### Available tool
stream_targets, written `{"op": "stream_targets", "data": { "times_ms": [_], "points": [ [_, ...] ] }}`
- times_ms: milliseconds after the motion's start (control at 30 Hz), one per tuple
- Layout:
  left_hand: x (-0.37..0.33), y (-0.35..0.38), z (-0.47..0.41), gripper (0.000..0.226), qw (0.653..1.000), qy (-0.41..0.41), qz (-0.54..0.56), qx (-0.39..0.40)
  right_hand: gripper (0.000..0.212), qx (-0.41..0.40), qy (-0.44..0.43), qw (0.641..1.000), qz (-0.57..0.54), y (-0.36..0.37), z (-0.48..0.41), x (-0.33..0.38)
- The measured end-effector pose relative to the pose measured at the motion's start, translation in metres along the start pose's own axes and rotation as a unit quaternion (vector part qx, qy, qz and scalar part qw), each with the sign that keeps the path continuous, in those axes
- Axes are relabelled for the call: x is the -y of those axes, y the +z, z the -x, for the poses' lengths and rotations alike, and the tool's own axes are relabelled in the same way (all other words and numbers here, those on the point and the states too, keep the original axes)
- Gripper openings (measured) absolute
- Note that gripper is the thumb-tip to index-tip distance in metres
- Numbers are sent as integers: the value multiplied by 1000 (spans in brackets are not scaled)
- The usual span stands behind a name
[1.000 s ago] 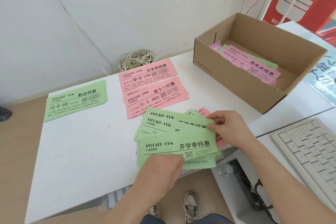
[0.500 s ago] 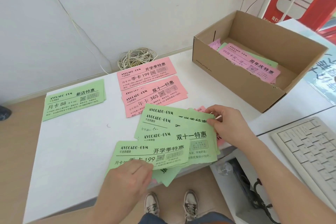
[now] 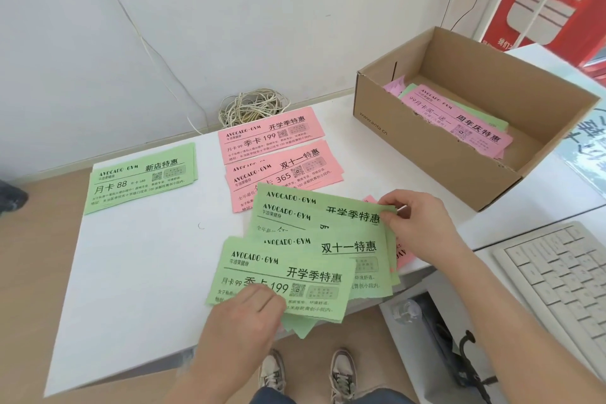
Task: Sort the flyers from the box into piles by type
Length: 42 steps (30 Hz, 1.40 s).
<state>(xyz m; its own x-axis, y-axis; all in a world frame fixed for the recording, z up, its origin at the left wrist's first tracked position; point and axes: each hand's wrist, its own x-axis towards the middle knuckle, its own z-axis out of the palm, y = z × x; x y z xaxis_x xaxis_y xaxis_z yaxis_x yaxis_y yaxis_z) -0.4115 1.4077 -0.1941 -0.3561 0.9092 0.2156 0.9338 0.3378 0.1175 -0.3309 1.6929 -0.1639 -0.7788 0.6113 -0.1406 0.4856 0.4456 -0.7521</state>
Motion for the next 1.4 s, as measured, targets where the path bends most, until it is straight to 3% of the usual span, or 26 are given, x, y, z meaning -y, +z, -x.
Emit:
{"op": "stream_targets", "data": {
  "times_ms": [200, 333, 467, 533, 600, 700, 733, 833, 1000, 1133, 1300, 1400],
  "points": [
    [5, 2, 0, 59, 993, -29, 24, 115, 12, -137, -45, 989, 16, -20, -8, 12],
    [-1, -8, -7, 56, 982, -79, 37, 168, 10, -200, -33, 977, -62, -44, -16, 14],
    [5, -24, -15, 44, 957, -199, 116, 175, 6, -116, 16, 983, -143, -42, -17, 18],
    [14, -32, -21, 31, 930, -286, 225, 52, 4, -63, 26, 984, -163, -35, -13, 24],
    [25, -45, -30, 24, 862, -379, 325, -85, 1, -16, 25, 984, -174, -28, -8, 32],
    [43, -62, -39, 44, 710, -447, 527, -134, 2, 34, 21, 983, -181, -17, -4, 45],
    [48, -67, -40, 44, 690, -449, 555, -121, 3, 50, 17, 983, -175, -12, -4, 50],
    [60, -69, -33, 22, 696, -458, 546, -90, 3, 85, 2, 982, -166, 6, -3, 68],
    [94, -71, 1, 12, 715, -490, 472, -162, 6, 138, -2, 974, -177, 45, -5, 101],
    [138, -72, 35, 35, 720, -534, 405, -179, 13, 180, -13, 976, -121, 93, -12, 127],
    [202, -83, 81, 17, 635, -596, 402, -283, 22, 129, -60, 989, 29, 154, -26, 149],
    [229, -86, 100, 14, 611, -600, 425, -292, 22, 139, -66, 986, 61, 190, -33, 167]
  ]
}}
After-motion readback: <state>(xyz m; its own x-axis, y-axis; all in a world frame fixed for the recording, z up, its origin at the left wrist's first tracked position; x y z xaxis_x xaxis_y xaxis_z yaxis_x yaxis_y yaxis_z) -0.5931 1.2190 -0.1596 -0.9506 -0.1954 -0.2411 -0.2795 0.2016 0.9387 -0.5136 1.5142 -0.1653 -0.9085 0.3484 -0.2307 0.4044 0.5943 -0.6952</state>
